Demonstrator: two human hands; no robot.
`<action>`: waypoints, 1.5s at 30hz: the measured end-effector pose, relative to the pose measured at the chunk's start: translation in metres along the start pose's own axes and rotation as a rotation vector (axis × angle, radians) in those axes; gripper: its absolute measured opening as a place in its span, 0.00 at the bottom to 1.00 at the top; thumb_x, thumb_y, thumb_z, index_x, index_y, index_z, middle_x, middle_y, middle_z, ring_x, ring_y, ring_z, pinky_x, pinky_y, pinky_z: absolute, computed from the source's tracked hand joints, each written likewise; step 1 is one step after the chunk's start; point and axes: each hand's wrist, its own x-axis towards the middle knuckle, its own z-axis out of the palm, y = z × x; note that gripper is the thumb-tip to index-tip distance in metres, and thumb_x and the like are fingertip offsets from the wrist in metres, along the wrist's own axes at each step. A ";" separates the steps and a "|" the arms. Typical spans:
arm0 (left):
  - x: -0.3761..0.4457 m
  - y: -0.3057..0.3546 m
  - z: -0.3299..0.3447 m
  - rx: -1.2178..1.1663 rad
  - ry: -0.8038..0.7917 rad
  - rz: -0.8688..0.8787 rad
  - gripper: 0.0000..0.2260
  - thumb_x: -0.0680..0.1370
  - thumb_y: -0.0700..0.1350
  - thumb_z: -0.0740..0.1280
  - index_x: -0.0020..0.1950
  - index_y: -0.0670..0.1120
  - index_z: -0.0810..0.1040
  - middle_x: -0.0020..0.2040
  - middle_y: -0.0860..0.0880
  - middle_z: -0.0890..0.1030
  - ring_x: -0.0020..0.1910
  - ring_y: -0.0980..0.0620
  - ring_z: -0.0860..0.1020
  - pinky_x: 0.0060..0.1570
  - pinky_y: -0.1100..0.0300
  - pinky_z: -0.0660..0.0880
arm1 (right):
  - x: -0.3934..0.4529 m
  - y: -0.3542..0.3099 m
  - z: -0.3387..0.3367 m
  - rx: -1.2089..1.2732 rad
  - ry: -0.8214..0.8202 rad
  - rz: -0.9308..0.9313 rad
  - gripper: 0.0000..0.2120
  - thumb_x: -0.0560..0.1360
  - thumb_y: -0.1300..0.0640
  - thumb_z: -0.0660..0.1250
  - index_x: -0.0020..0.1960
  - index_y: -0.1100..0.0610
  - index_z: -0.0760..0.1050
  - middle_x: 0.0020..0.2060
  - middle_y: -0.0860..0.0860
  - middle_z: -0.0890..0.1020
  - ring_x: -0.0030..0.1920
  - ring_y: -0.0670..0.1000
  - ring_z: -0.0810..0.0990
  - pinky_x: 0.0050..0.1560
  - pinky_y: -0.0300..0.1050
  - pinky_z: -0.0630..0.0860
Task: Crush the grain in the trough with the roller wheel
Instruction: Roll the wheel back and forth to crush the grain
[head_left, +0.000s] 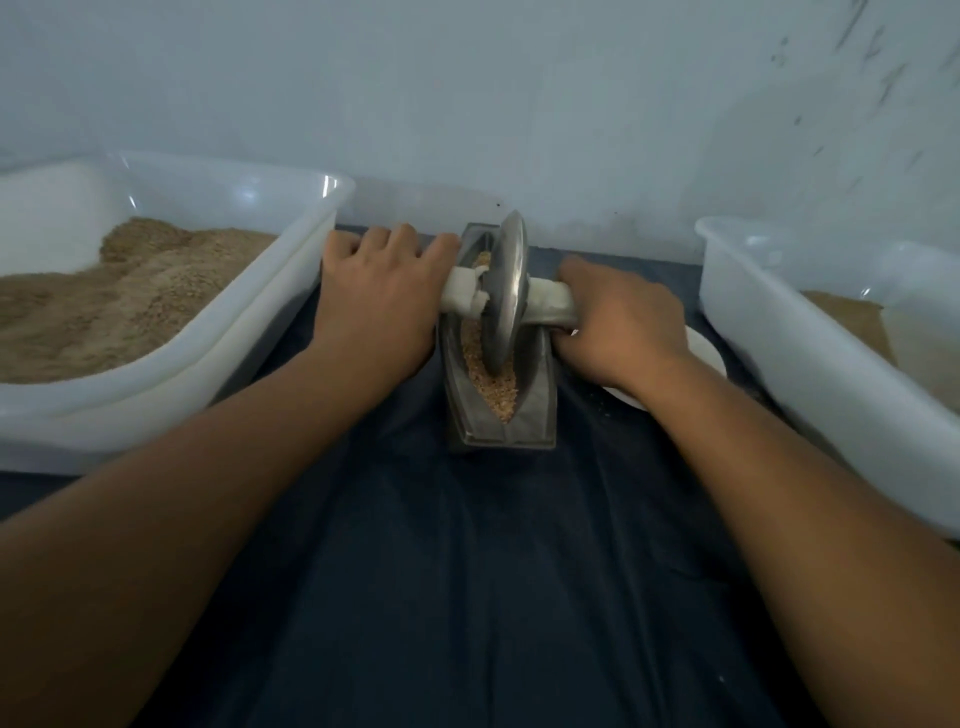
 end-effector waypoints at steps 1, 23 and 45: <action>-0.003 0.000 -0.003 -0.007 -0.008 -0.002 0.24 0.74 0.48 0.70 0.68 0.52 0.69 0.54 0.45 0.77 0.53 0.42 0.76 0.55 0.47 0.67 | -0.003 -0.002 -0.002 0.000 0.004 -0.009 0.12 0.73 0.45 0.67 0.52 0.48 0.69 0.42 0.47 0.77 0.41 0.55 0.76 0.38 0.49 0.66; -0.016 0.001 -0.019 -0.010 -0.024 0.021 0.34 0.66 0.50 0.77 0.71 0.48 0.71 0.49 0.45 0.79 0.47 0.42 0.78 0.50 0.47 0.68 | -0.026 -0.010 -0.014 -0.059 0.052 -0.019 0.13 0.72 0.48 0.66 0.54 0.49 0.68 0.41 0.46 0.73 0.40 0.54 0.70 0.40 0.50 0.63; 0.054 -0.009 0.040 -0.001 0.013 -0.039 0.06 0.77 0.48 0.65 0.53 0.54 0.74 0.40 0.52 0.80 0.40 0.47 0.79 0.44 0.51 0.68 | 0.080 0.016 0.013 0.013 -0.334 0.080 0.05 0.68 0.47 0.67 0.42 0.41 0.73 0.38 0.42 0.79 0.39 0.49 0.77 0.33 0.43 0.66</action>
